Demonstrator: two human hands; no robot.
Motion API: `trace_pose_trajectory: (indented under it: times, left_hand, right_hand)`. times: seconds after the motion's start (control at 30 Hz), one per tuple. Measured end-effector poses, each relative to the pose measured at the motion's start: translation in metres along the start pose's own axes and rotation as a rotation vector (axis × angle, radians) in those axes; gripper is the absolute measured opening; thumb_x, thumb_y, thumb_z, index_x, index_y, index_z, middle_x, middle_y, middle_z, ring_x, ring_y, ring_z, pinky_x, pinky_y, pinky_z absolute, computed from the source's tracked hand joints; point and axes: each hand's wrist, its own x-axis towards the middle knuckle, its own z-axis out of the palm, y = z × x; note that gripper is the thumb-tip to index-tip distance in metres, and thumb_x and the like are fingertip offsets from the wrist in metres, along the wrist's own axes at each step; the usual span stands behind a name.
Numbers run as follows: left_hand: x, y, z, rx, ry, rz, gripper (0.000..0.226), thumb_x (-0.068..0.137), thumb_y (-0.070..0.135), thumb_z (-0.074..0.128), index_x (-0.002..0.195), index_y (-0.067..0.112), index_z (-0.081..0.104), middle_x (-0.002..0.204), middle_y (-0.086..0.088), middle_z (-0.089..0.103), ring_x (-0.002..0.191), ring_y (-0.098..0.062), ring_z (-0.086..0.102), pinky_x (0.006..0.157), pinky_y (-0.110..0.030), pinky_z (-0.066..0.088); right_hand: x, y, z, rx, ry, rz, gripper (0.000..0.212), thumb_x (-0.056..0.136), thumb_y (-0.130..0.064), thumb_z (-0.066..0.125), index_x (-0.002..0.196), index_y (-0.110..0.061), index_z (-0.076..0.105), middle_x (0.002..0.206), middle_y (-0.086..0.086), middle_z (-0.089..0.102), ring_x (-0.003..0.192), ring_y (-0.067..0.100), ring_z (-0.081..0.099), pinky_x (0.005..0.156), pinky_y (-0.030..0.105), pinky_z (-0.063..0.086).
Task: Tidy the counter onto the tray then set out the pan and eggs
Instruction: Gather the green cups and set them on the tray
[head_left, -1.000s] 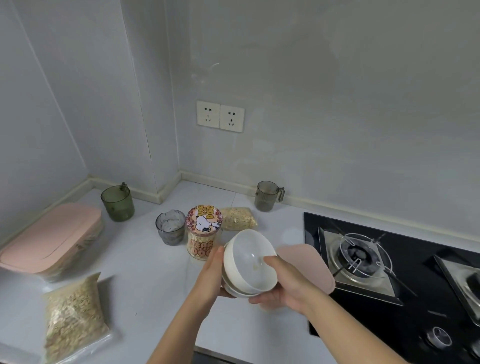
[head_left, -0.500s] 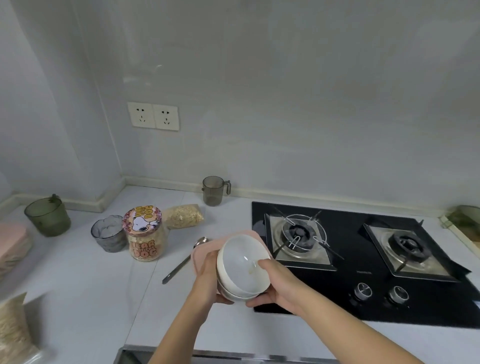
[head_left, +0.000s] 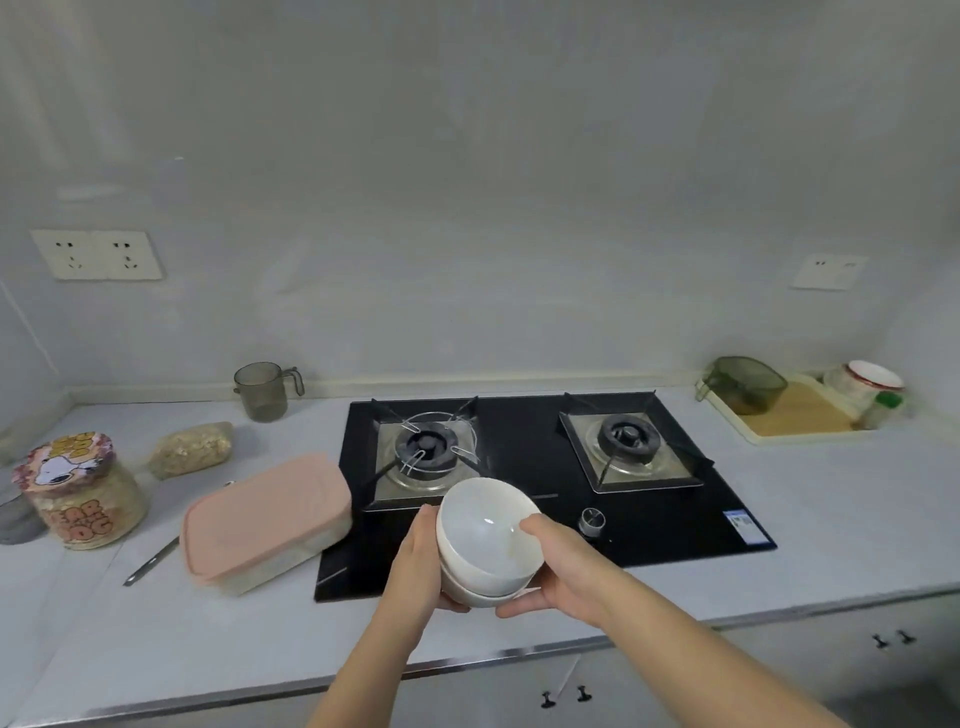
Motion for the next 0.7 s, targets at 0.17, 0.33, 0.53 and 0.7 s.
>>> trace_pose_trajectory:
  times: [0.17,0.33,0.53,0.7]
  left_hand:
    - [-0.004,0.010,0.074,0.002,-0.089,-0.033,0.035,0.101,0.047,0.032,0.108,0.026,0.058,0.104,-0.008,0.063,0.090,-0.031,0.063,0.049,-0.036,0.056]
    - [0.011,0.014,0.141,0.050,-0.160,-0.078,0.051,0.100,0.053,0.021,0.124,0.023,0.055,0.113,-0.015,0.062,0.090,-0.038,0.064,0.050,-0.039,0.057]
    - [0.042,0.022,0.250,0.104,-0.236,-0.056,0.044,0.100,0.047,0.024,0.114,0.023,0.058,0.116,-0.014,0.057,0.092,-0.041,0.061,0.054,-0.049,0.059]
    - [0.076,0.039,0.366,0.046,-0.384,-0.072,0.045,0.098,0.052,0.029,0.122,0.023,0.054,0.124,-0.014,0.050,0.103,-0.039,0.053,0.057,-0.057,0.057]
  right_hand:
    - [-0.016,0.004,-0.070,0.028,0.135,-0.043,0.031,0.098,-0.023,0.037,0.127,-0.016,0.044,0.118,0.015,0.051,0.099,0.036,0.060,0.070,0.052,0.059]
    - [-0.018,0.003,-0.129,0.010,0.251,-0.086,0.026,0.099,-0.022,0.033,0.123,-0.024,0.044,0.113,0.010,0.052,0.094,0.033,0.063,0.068,0.047,0.060]
    - [-0.006,-0.010,-0.229,0.041,0.371,-0.061,0.027,0.098,-0.023,0.033,0.122,-0.022,0.046,0.115,0.012,0.054,0.094,0.033,0.064,0.063,0.043,0.060]
    - [0.003,-0.039,-0.334,0.038,0.530,-0.086,0.024,0.099,-0.023,0.032,0.117,-0.022,0.047,0.108,0.007,0.054,0.093,0.032,0.063,0.067,0.046,0.061]
